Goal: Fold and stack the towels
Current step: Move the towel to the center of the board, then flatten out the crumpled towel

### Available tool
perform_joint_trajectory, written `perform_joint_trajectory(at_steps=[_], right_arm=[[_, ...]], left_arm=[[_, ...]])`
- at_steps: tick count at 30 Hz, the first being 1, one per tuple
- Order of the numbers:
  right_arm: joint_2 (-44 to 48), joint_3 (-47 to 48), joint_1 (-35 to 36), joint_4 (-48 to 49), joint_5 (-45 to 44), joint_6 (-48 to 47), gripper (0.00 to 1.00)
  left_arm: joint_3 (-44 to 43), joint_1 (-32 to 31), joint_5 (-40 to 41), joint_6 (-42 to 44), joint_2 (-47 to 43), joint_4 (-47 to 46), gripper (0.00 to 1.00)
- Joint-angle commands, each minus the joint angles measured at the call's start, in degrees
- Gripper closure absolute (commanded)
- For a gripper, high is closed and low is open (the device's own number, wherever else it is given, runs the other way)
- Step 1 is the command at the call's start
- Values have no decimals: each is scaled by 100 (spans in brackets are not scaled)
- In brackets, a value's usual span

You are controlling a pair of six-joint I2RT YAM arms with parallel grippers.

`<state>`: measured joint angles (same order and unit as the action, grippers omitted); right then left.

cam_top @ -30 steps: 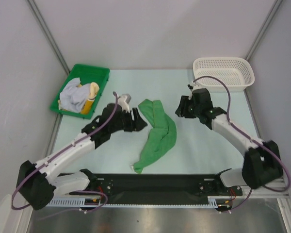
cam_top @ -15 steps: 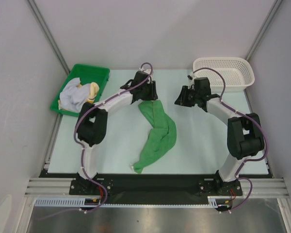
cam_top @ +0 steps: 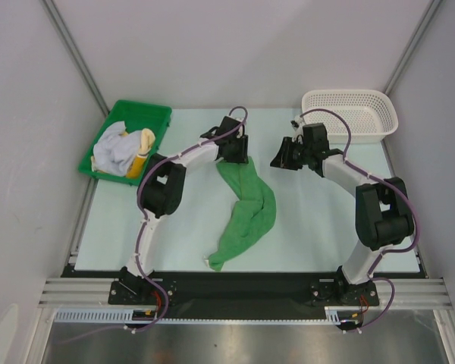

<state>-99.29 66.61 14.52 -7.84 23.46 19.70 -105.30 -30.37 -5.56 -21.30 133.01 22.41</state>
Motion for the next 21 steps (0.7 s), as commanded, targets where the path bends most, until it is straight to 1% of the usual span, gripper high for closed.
perform_joint_trajectory(at_steps=[1, 2, 3, 5, 6, 8, 9, 13, 14, 16, 17, 19, 20, 21], right_arm=[[261, -8, -2, 212, 97, -28, 68], [252, -8, -2, 204, 106, -19, 68], [252, -8, -2, 203, 106, -19, 68], [269, 1, -2, 195, 106, -19, 68], [278, 1, -2, 177, 106, -28, 68], [304, 27, -2, 125, 19, -63, 67], [322, 45, -11, 55, -26, -63, 66], [340, 212, -107, -139, -193, -54, 62], [340, 238, -125, -148, -167, -28, 61], [252, 352, -108, -78, -45, -28, 57], [191, 396, -90, 18, 52, -45, 56], [-90, 659, -29, 89, 237, -168, 53], [-239, 773, -2, 124, 246, -230, 53], [-362, 1018, 24, 159, 246, -343, 52]], left_arm=[[-325, -13, 3, 109, 76, -70, 56], [-334, -13, -41, 100, 93, -88, 57], [-360, -13, -67, 91, 111, -79, 63], [-369, -13, -111, 73, 137, -79, 70], [-386, -13, -129, 65, 137, -71, 81], [-474, -13, -234, 47, 120, 95, 92], [-587, -13, -304, 47, 85, 192, 100], [-633, -21, -358, 91, -581, 693, 100], [-580, -13, -262, 100, -1062, 973, 100], [-107, 22, 107, 91, -1600, 1176, 100], [382, 109, 160, 65, -2073, 1221, 100], [990, 241, 161, -58, -2576, 1248, 100], [1655, 355, 143, -85, -3066, 1187, 100], [1992, 409, 178, -146, -3288, 1117, 100]])
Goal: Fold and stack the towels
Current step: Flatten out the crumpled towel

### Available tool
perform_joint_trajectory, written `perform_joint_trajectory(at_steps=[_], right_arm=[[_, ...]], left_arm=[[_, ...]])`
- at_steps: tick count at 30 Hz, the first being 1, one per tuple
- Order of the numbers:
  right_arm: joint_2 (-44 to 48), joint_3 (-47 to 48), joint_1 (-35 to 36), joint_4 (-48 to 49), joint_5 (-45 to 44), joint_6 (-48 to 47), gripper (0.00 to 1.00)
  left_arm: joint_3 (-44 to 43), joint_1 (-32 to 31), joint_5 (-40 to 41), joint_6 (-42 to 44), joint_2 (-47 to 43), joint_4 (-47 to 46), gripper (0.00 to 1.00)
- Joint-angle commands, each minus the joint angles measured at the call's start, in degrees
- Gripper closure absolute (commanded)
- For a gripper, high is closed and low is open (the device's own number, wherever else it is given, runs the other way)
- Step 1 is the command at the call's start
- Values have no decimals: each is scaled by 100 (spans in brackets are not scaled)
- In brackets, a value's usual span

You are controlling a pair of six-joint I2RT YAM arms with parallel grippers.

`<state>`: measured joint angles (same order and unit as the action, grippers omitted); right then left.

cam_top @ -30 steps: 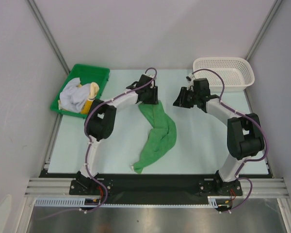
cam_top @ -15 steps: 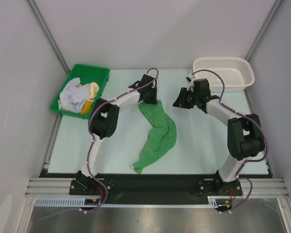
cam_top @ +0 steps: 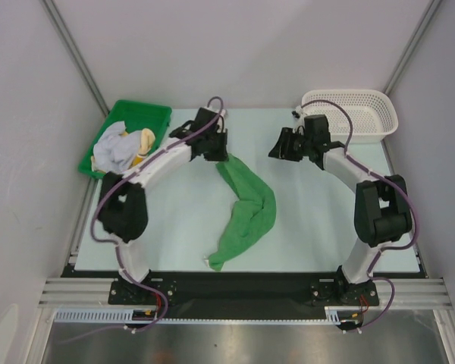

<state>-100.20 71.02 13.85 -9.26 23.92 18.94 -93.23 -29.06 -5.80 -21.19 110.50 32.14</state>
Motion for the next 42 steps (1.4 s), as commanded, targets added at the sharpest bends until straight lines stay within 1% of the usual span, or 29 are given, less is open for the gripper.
perform_joint_trajectory(at_steps=[1, 2, 3, 4, 5, 7, 9, 10, 11, 14, 19, 21, 25, 27, 33, 35, 38, 42], right_arm=[[-585, 710, 144, 363, 235, -320, 52], [-753, 868, 162, 354, 288, -373, 53], [-938, 1296, 197, 311, 367, -504, 53], [-1349, 1500, 232, 250, 515, -584, 53], [-1518, 1737, 346, 118, 560, -689, 54], [-2044, 2413, 574, -241, 631, -1074, 54], [-2397, 2871, 715, -514, 631, -1330, 53], [-2538, 3300, 786, -681, 614, -1445, 54], [-2826, 3452, 847, -718, 588, -1472, 55], [-3284, 3953, 1049, -771, 710, -1586, 55], [-3699, 4174, 1270, -578, 447, -1736, 54], [-3892, 4253, 1270, -516, 403, -1718, 53], [-4243, 4648, 1287, -840, 342, -1753, 53], [-4271, 4666, 1305, -885, 132, -1780, 54], [-3981, 4482, 1270, -613, 34, -1885, 55], [-3919, 4394, 1261, -394, 34, -1789, 56], [-3910, 4254, 1235, -59, 69, -1614, 56], [-3858, 4043, 1164, 353, 436, -1428, 56]], left_arm=[[1111, 313, 237, -183, -1230, -22, 100], [1671, 383, 307, -210, -1572, -67, 100], [1929, 410, 560, -393, -1732, -85, 100], [2219, 453, 737, -464, -1916, -259, 100], [2744, 558, 704, -517, -2083, -374, 100], [3238, 716, 625, -641, -2392, -620, 100], [3355, 744, 624, -632, -2384, -621, 100], [3390, 744, 633, -606, -2366, -586, 100], [3469, 752, 642, -597, -2340, -577, 100], [3653, 761, 677, -606, -2349, -683, 100], [3838, 761, 624, -685, -2384, -876, 100], [3909, 761, 449, -711, -2384, -929, 100], [3944, 761, 422, -711, -2366, -973, 100], [3935, 761, 396, -711, -2349, -990, 99], [3927, 761, 422, -729, -2384, -990, 100], [3918, 770, 431, -729, -2375, -990, 100], [3900, 788, 440, -729, -2314, -990, 100], [3900, 805, 413, -737, -2252, -999, 100]])
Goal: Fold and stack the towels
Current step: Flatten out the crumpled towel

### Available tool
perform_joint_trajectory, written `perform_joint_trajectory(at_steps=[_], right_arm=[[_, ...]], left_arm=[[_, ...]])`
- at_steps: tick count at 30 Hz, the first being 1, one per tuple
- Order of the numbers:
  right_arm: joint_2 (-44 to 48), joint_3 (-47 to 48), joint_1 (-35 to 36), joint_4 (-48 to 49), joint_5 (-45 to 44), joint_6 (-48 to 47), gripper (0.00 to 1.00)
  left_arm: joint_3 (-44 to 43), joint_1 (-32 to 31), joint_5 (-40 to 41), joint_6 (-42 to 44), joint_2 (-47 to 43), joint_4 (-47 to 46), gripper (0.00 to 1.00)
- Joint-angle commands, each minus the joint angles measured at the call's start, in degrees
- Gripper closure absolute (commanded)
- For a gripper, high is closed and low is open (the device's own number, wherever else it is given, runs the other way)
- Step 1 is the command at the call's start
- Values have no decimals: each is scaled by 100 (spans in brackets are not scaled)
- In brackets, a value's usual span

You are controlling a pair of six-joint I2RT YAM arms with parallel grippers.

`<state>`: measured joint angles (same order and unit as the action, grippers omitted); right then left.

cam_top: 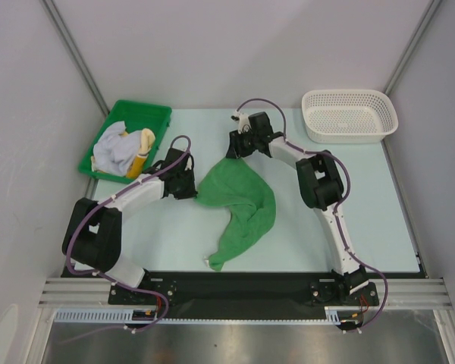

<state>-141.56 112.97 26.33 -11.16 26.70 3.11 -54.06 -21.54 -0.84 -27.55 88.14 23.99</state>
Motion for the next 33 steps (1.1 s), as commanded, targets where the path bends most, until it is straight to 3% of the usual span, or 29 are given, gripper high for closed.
perform_joint_trajectory(at_steps=[1, 14, 27, 30, 33], right_arm=[[295, -178, -127, 675, 195, 189, 56], [208, -91, -339, 817, 363, 304, 52], [-346, 498, -128, -132, 451, -83, 55], [-329, 498, -136, -193, 362, -127, 60], [-241, 489, -154, -273, 231, -171, 78]], left_arm=[[-17, 53, -83, -101, -16, -193, 100], [1, 53, -144, -110, 2, -219, 100], [-8, 62, -197, -128, 19, -272, 100], [-25, 53, -215, -137, 45, -272, 100], [-69, 53, -285, -154, 46, -281, 100]])
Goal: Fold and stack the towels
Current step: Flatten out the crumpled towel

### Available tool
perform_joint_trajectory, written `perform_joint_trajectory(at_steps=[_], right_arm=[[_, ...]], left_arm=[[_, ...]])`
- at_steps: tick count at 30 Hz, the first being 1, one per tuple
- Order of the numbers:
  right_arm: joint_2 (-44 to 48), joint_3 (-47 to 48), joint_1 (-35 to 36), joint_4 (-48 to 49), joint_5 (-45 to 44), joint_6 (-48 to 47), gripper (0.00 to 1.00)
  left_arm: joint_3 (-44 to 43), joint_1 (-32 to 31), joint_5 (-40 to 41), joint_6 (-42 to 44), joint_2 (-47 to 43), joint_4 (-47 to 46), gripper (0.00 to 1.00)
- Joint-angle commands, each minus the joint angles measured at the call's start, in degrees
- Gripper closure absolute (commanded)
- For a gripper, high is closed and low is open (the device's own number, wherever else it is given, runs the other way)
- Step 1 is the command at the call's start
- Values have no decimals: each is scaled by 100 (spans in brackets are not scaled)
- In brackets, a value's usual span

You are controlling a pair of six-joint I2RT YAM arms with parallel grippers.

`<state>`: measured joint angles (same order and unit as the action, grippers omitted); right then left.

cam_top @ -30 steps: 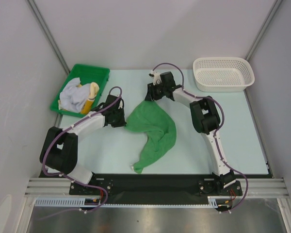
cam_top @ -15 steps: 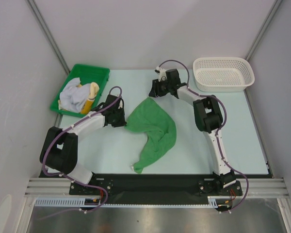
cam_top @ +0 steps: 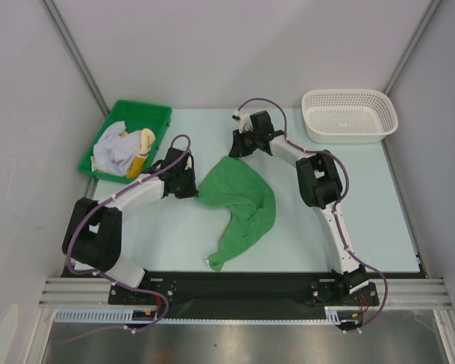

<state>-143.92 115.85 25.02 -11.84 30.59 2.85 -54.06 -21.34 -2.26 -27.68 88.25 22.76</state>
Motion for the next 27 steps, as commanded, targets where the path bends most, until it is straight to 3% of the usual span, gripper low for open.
perform_joint_trajectory(at_steps=[1, 3, 8, 12, 13, 20, 27], right_arm=[[56, 201, -40, -240, -237, -171, 90], [353, 210, -41, -345, -360, -223, 100], [1601, -44, -102, -548, -1422, -136, 100], [3278, -975, -163, -425, -2231, -110, 100], [3613, -1325, -164, -477, -2459, -170, 100], [7344, -3293, 205, -925, -2980, -40, 100], [10002, -4219, 785, -961, -2647, 540, 100]], left_arm=[[-182, 34, -178, -132, 26, -115, 100], [-402, 34, -274, -54, 8, -45, 100], [-1930, 34, -468, 746, -88, 579, 100], [-2828, 34, -581, 1317, -606, 844, 100], [-2994, 34, -948, 1536, -903, 826, 100], [-2865, -247, -2199, 1713, -2414, 589, 100], [-2495, -1247, -2700, 1222, -3637, 281, 100]])
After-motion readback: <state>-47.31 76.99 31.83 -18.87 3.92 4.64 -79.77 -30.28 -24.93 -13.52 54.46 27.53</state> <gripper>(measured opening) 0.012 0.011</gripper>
